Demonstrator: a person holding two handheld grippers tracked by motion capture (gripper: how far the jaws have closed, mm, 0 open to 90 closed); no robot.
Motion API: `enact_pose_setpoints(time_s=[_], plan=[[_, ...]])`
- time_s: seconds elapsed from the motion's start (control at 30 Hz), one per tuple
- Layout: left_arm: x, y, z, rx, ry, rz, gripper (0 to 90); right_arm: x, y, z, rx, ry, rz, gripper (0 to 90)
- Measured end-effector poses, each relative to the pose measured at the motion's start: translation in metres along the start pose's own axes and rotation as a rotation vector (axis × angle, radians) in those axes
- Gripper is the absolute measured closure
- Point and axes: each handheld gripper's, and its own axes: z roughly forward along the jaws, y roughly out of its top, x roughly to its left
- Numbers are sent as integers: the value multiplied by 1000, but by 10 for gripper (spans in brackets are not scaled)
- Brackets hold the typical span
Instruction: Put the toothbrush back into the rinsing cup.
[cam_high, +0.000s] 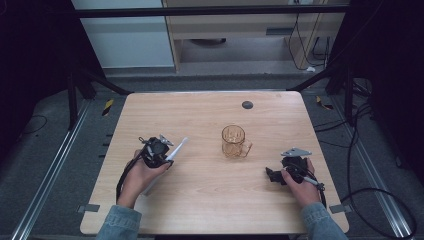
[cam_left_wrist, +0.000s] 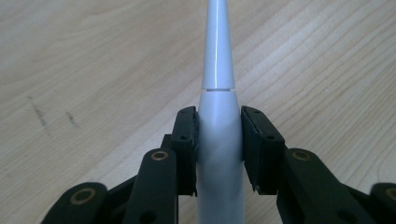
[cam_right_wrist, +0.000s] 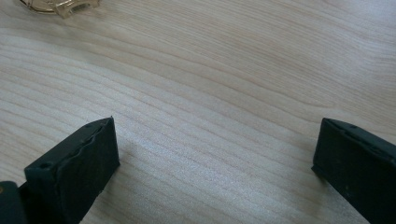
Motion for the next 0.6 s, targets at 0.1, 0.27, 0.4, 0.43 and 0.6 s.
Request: enact_pose_setpoints(time_s=[0.1,0.27,0.4,0.43,0.6], plan=[[1,1,-9,-29,13,-5,674,0,0,0,0,0,0,4],[2,3,-25,-88,29,-6,675,0,0,0,0,0,0,3],[1,5,-39,-135,38,-10,675,0,0,0,0,0,0,3],[1,6,-42,-149,41,-8,675,0,0,0,0,0,0,3],[2,8,-50,-185,36,-12,676,0,0,0,0,0,-1,3]])
